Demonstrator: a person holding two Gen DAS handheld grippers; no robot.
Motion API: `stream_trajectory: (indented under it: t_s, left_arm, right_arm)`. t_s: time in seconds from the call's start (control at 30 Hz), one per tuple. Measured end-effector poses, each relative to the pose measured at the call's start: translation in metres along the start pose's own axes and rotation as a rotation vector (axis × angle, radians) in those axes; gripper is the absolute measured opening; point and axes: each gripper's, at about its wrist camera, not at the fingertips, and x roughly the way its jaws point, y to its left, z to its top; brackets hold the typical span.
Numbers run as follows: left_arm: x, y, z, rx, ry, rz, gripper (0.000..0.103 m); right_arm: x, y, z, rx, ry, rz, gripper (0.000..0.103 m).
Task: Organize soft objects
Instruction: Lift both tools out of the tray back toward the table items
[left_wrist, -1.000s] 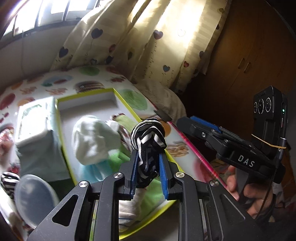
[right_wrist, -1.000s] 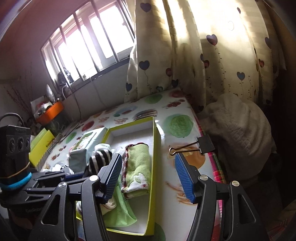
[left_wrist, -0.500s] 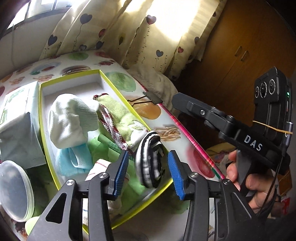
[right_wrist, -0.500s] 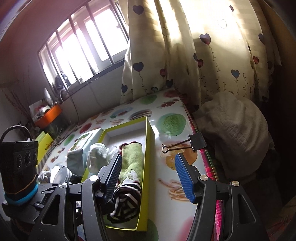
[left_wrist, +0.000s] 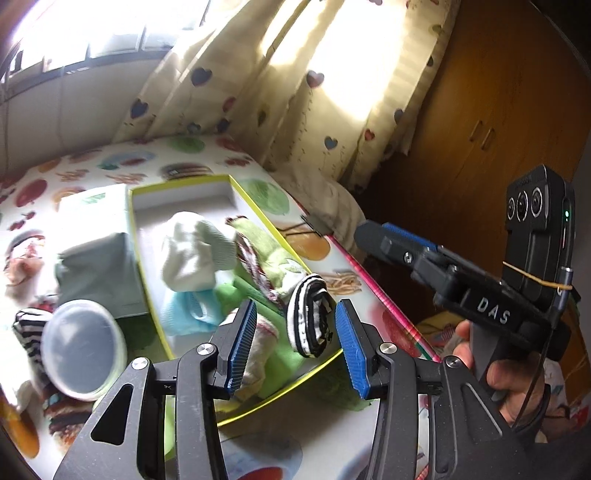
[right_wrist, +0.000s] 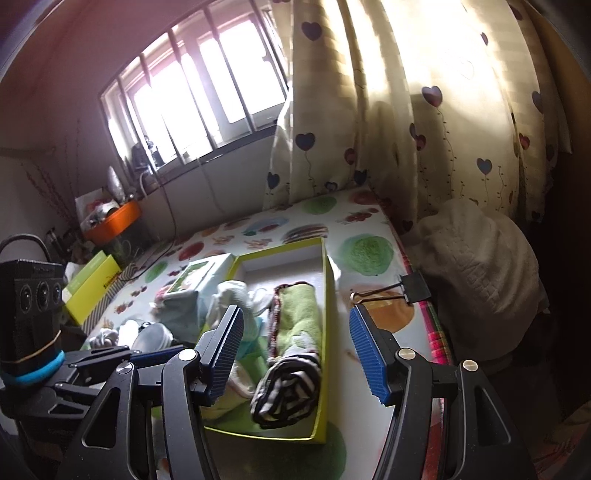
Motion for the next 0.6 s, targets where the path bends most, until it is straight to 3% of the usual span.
stream_trajectory:
  t_s: [0.6]
  left_arm:
    - [-0.081, 0.04, -0.028, -0.077, -0.15, 0.109, 0.046]
  right_arm:
    - [-0.002, 0.094, -0.015, -0.167, 0.058, 0.074, 0.06]
